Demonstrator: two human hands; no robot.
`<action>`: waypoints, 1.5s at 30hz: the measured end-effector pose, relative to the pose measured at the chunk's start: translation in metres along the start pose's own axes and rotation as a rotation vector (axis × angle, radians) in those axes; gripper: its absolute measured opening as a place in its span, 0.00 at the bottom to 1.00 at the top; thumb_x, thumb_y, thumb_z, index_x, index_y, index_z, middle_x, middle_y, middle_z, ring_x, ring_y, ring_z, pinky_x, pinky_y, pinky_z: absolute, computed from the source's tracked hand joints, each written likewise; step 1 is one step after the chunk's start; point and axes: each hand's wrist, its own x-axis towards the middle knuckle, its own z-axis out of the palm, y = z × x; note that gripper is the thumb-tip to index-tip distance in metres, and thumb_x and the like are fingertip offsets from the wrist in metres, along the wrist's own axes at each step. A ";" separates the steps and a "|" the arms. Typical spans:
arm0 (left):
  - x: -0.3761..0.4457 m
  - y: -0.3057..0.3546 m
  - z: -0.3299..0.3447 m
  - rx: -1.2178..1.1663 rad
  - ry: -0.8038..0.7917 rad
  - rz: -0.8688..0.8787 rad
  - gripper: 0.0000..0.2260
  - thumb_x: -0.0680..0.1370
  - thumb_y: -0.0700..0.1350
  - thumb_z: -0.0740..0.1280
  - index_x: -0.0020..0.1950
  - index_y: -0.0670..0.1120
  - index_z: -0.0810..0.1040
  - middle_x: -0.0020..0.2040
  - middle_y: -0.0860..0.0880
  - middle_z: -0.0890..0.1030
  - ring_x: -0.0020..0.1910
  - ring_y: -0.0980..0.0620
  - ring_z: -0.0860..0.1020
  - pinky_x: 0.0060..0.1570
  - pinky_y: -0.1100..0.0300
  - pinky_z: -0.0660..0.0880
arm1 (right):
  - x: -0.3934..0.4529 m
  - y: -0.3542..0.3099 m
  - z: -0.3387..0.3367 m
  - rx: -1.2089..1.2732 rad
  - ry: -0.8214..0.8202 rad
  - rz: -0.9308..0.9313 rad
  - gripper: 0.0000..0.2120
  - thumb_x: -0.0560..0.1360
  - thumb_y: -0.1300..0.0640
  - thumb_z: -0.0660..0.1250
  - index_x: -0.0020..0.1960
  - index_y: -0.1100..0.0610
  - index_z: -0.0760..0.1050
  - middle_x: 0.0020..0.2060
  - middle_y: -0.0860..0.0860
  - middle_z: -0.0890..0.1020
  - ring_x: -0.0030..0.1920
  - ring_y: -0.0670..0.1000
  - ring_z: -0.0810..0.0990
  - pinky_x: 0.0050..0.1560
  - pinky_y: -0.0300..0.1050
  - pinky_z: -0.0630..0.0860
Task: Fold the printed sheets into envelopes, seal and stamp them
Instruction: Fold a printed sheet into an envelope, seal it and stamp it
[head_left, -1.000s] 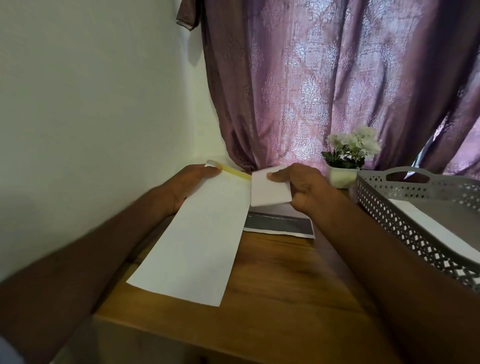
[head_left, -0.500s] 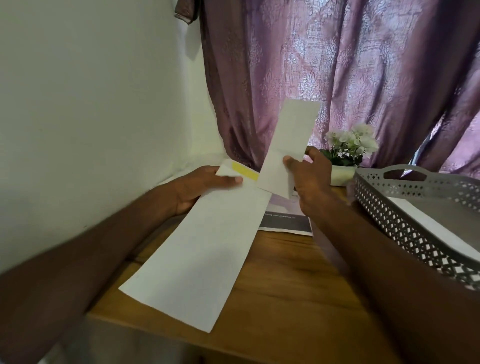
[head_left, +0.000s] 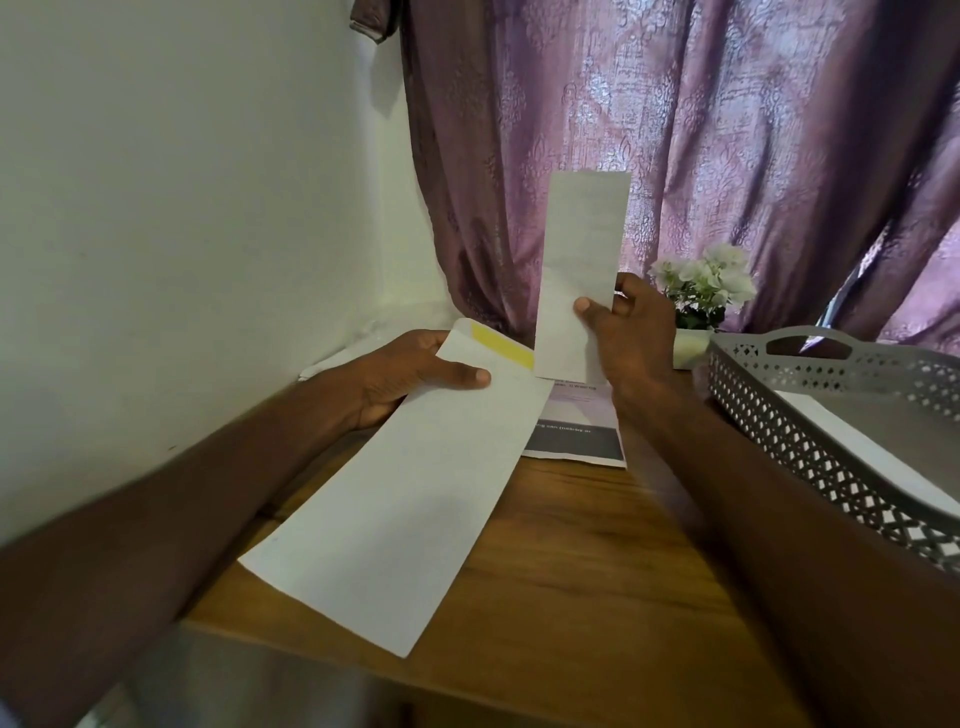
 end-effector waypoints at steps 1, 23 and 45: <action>0.000 0.000 0.000 0.001 -0.004 0.000 0.22 0.72 0.44 0.78 0.66 0.46 0.81 0.58 0.43 0.87 0.55 0.42 0.87 0.55 0.49 0.84 | 0.000 0.000 0.000 -0.002 -0.007 -0.007 0.13 0.75 0.67 0.73 0.58 0.61 0.83 0.47 0.52 0.88 0.42 0.40 0.85 0.44 0.37 0.80; -0.003 0.000 0.007 0.060 -0.015 -0.033 0.30 0.70 0.45 0.78 0.72 0.45 0.77 0.62 0.43 0.85 0.61 0.40 0.84 0.66 0.41 0.78 | -0.001 -0.002 0.002 0.040 -0.119 0.131 0.16 0.76 0.64 0.75 0.63 0.60 0.81 0.48 0.50 0.85 0.37 0.39 0.84 0.34 0.31 0.78; -0.007 0.007 0.013 0.075 0.030 0.001 0.22 0.78 0.40 0.73 0.71 0.41 0.77 0.62 0.41 0.85 0.62 0.40 0.83 0.69 0.43 0.76 | -0.004 -0.001 0.013 -0.065 0.038 0.180 0.12 0.72 0.58 0.79 0.54 0.52 0.85 0.44 0.46 0.87 0.46 0.50 0.86 0.54 0.53 0.84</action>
